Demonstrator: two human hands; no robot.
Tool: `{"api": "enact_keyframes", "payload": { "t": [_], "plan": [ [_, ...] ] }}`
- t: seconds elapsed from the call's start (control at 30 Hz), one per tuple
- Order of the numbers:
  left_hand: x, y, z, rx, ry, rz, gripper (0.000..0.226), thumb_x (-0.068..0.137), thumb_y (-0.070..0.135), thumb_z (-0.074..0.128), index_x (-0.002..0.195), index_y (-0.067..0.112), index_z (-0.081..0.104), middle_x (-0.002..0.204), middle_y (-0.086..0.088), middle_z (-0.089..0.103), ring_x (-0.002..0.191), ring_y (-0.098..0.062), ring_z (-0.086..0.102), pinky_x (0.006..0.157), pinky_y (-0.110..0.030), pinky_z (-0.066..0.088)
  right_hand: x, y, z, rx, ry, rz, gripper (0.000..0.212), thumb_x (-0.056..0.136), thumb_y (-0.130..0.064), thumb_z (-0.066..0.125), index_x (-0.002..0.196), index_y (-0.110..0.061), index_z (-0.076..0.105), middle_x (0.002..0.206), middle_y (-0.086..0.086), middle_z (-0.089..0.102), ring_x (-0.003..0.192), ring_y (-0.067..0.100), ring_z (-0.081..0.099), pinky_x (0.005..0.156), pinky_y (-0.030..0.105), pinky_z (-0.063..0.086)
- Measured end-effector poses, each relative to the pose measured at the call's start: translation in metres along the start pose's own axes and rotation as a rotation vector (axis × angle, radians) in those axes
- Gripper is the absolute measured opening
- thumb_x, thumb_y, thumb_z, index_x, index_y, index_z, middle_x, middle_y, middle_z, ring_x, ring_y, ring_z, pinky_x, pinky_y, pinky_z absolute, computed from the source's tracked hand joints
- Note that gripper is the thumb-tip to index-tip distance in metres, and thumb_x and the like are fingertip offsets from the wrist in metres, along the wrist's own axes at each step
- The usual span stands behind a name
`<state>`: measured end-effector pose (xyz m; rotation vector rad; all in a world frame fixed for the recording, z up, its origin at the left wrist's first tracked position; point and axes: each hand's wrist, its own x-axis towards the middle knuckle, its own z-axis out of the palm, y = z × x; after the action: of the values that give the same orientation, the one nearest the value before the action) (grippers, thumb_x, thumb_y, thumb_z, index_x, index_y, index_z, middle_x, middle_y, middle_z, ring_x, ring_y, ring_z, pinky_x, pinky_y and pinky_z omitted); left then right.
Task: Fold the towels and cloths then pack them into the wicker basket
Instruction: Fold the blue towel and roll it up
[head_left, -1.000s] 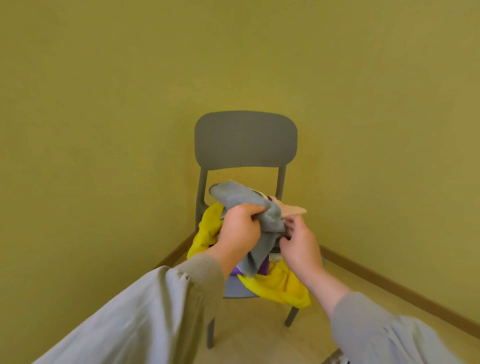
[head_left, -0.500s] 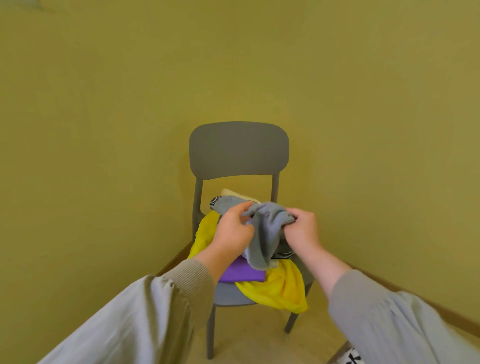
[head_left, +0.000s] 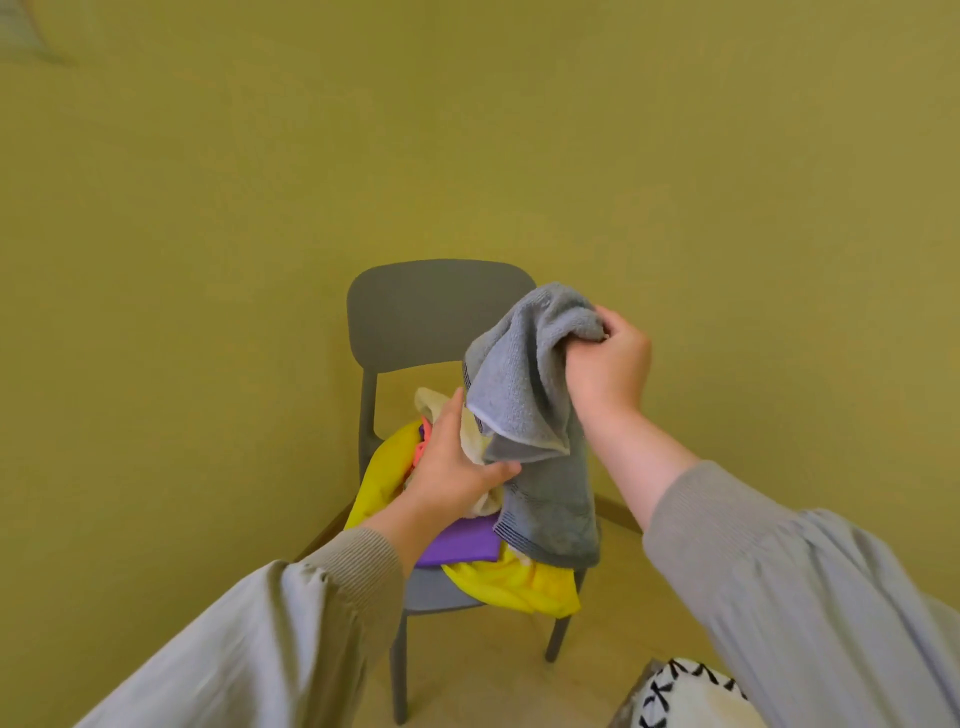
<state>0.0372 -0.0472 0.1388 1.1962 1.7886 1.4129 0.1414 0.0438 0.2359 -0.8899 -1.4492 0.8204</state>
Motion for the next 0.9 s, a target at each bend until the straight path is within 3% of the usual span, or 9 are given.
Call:
{"api": "enact_keyframes", "payload": {
  "t": [0.1,0.2,0.3,0.43,0.5,0.6,0.67,0.77,0.9],
  "plan": [
    [-0.005,0.016,0.005,-0.023,-0.003,0.065,0.112,0.065,0.034,0.086,0.15,0.034,0.013,0.153,0.016,0.024,0.141,-0.005,0.022,0.116,-0.038,0.027,0.002,-0.01,-0.01,-0.014,0.04,-0.009,0.013,0.077,-0.001,0.054,0.068,-0.007,0.061,0.071,0.008,0.06,0.064,0.011,0.04,0.061,0.029,0.039],
    [-0.009,0.034,0.016,-0.08,-0.026,0.131,0.104,0.053,0.04,0.092,0.138,0.041,0.032,0.138,0.015,0.046,0.13,-0.008,0.042,0.102,-0.037,0.045,-0.001,-0.027,-0.026,0.029,0.021,0.031,0.018,0.078,-0.004,0.056,0.063,-0.014,0.054,0.069,0.005,0.054,0.061,0.012,0.04,0.06,0.028,0.038],
    [-0.02,0.062,0.031,-0.117,-0.044,0.146,0.082,0.062,0.019,0.088,0.129,0.029,0.042,0.121,0.008,0.056,0.112,-0.004,0.056,0.08,-0.018,0.053,-0.009,-0.044,-0.049,0.066,-0.04,0.075,0.034,0.081,-0.001,0.056,0.056,-0.018,0.043,0.053,-0.005,0.041,0.045,0.004,0.031,0.045,0.017,0.031],
    [-0.042,0.093,0.051,0.068,0.056,0.247,0.091,0.069,0.039,0.08,0.144,0.031,0.031,0.153,0.005,0.024,0.137,-0.009,0.03,0.11,-0.028,0.031,-0.021,-0.056,-0.088,0.104,-0.014,0.161,0.03,0.085,-0.006,0.059,0.06,-0.016,0.045,0.053,-0.004,0.042,0.042,0.002,0.032,0.038,0.014,0.029],
    [-0.06,0.105,0.062,-0.002,0.002,0.131,0.091,0.076,0.039,0.076,0.149,0.025,0.024,0.153,0.005,0.027,0.135,-0.009,0.034,0.106,-0.028,0.033,-0.03,-0.057,-0.11,0.101,0.003,0.19,0.018,0.085,-0.01,0.061,0.068,-0.012,0.054,0.059,-0.002,0.051,0.052,0.005,0.042,0.043,0.015,0.036],
    [-0.085,0.114,0.085,0.011,-0.048,0.07,0.016,0.085,0.028,0.065,0.1,0.023,0.061,0.091,0.008,0.064,0.083,0.001,0.057,0.079,-0.024,0.042,-0.046,-0.048,-0.145,0.011,-0.007,0.214,0.006,0.085,-0.014,0.061,0.08,-0.011,0.058,0.068,-0.002,0.057,0.064,0.011,0.05,0.054,0.021,0.042],
    [-0.108,0.12,0.101,0.042,-0.047,0.069,0.013,0.089,0.017,0.062,0.08,0.024,0.057,0.073,0.01,0.058,0.068,0.0,0.052,0.073,-0.024,0.04,-0.06,-0.037,-0.171,-0.049,-0.08,0.268,0.003,0.087,-0.017,0.057,0.089,-0.016,0.058,0.082,-0.002,0.063,0.076,0.011,0.058,0.068,0.026,0.05],
    [-0.139,0.124,0.125,-0.117,-0.009,0.006,0.016,0.091,0.019,0.061,0.106,0.018,0.061,0.098,-0.001,0.066,0.094,-0.016,0.06,0.08,-0.025,0.042,-0.092,-0.018,-0.211,-0.12,-0.232,0.418,0.037,0.092,-0.026,0.051,0.128,-0.018,0.049,0.118,0.003,0.06,0.106,0.02,0.06,0.095,0.042,0.048],
    [-0.172,0.127,0.156,-0.378,0.007,-0.238,0.029,0.094,0.035,0.055,0.114,0.014,0.057,0.109,-0.007,0.061,0.113,-0.027,0.057,0.088,-0.032,0.045,-0.146,-0.008,-0.263,-0.167,-0.509,0.478,0.036,0.092,-0.016,0.055,0.128,-0.02,0.049,0.118,-0.004,0.059,0.105,0.009,0.056,0.084,0.023,0.043]
  ]
}}
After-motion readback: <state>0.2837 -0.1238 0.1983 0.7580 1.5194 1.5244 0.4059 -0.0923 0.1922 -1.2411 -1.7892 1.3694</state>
